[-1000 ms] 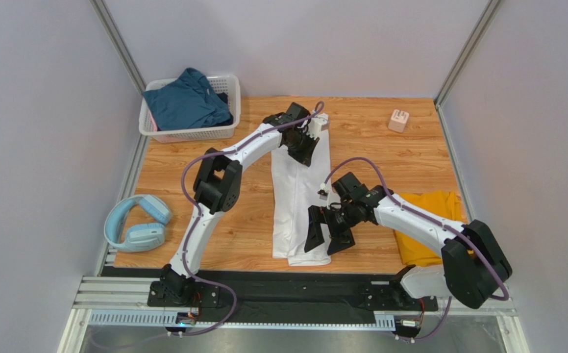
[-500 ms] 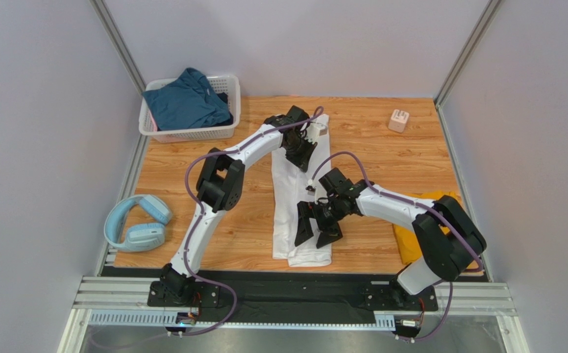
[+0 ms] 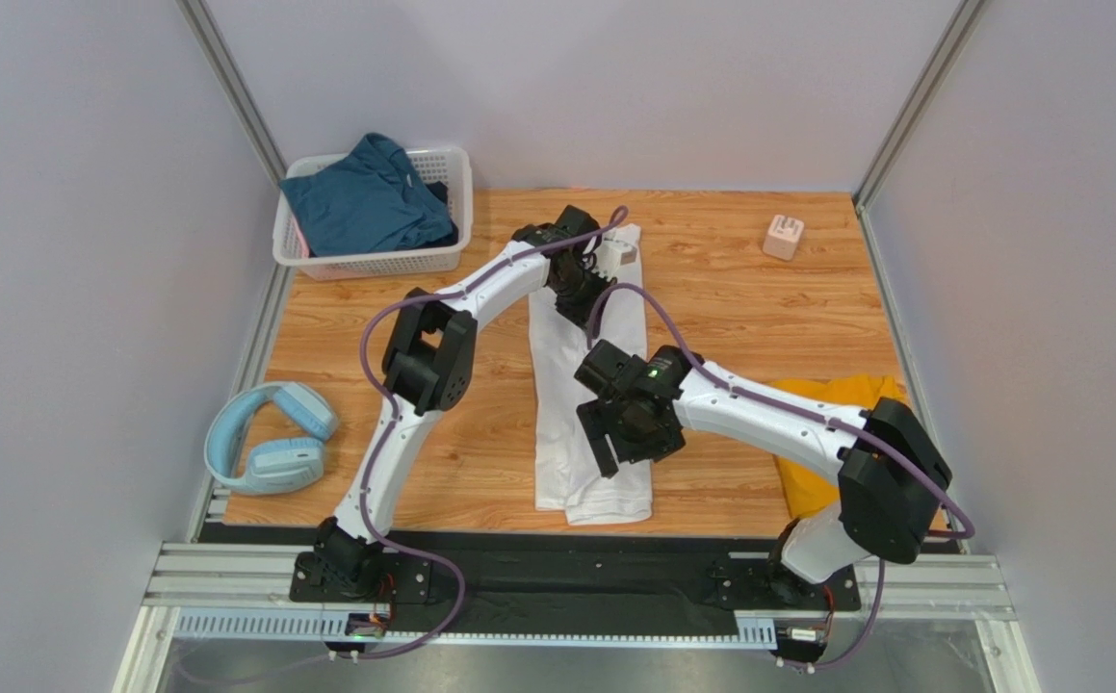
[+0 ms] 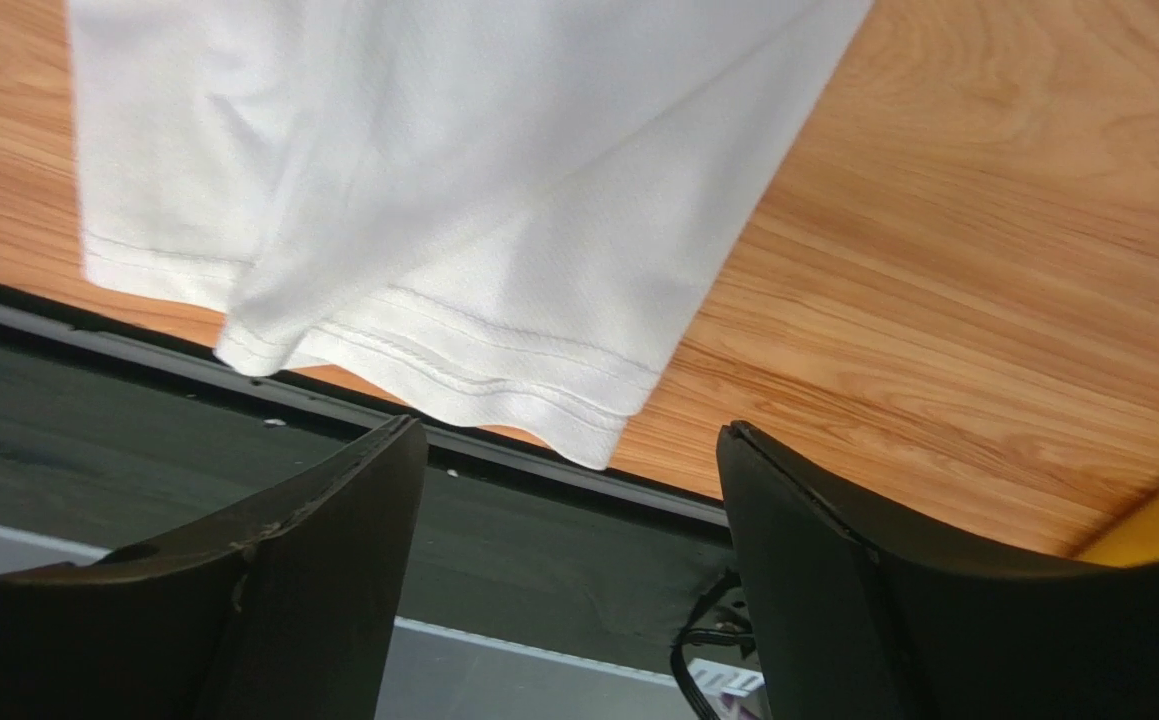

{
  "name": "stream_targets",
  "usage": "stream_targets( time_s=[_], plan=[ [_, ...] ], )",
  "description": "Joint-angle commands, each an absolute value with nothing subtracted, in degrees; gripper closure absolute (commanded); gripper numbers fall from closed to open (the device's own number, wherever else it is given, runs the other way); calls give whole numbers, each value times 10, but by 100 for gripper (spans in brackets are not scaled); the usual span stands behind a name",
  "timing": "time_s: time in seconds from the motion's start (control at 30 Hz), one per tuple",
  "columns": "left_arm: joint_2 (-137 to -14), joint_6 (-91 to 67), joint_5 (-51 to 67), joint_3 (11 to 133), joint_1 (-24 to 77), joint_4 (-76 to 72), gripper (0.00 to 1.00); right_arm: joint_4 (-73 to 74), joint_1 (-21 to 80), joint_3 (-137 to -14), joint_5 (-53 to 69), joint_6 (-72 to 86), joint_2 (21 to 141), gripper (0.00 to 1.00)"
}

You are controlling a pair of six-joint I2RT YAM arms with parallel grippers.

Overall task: Fold and stack the t-shirts
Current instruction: Grab the bottom of the folded rectangular tshirt with both arms

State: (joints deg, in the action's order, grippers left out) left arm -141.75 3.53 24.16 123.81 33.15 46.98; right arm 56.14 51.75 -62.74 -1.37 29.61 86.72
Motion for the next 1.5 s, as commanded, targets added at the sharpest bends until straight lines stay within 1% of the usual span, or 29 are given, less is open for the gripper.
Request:
stream_targets(
  time_s=[0.0, 0.03, 0.17, 0.37, 0.53, 0.67, 0.83, 0.93, 1.03, 1.07, 1.13, 1.17, 1.27, 1.47],
  plan=[
    [-1404, 41, 251, 1234, 324, 486, 88, 638, 576, -656, -136, 303, 897, 24],
    [-1403, 42, 251, 1233, 323, 486, 88, 642, 603, -659, -146, 302, 910, 25],
    [-1403, 42, 253, 1230, 322, 489, 87, 655, 647, -664, -170, 301, 933, 29],
    [-1400, 41, 257, 1228, 322, 494, 87, 630, 653, -658, -143, 292, 934, 35],
    [-1396, 43, 260, 1221, 322, 494, 87, 599, 653, -658, -146, 277, 964, 36],
    [-1390, 49, 258, 1216, 321, 497, 87, 574, 653, -659, -138, 274, 993, 42],
    [-1391, 54, 255, 1216, 320, 498, 87, 556, 652, -657, -128, 272, 1005, 44],
    [-1392, 54, 258, 1216, 320, 498, 87, 548, 649, -651, -129, 273, 1008, 50],
    [-1391, 54, 259, 1212, 320, 498, 87, 547, 644, -650, -136, 275, 1012, 61],
    [-1392, 55, 259, 1210, 320, 498, 87, 548, 643, -651, -137, 274, 1011, 70],
    [-1390, 58, 258, 1209, 320, 498, 87, 548, 641, -650, -139, 274, 1010, 80],
    [-1390, 60, 259, 1208, 320, 498, 87, 548, 640, -648, -137, 274, 1008, 89],
    [-1387, 62, 258, 1205, 319, 498, 86, 548, 638, -641, -133, 279, 1003, 100],
    [-1386, 62, 258, 1203, 320, 497, 86, 578, 640, -623, -104, 307, 979, 100]
  ],
)
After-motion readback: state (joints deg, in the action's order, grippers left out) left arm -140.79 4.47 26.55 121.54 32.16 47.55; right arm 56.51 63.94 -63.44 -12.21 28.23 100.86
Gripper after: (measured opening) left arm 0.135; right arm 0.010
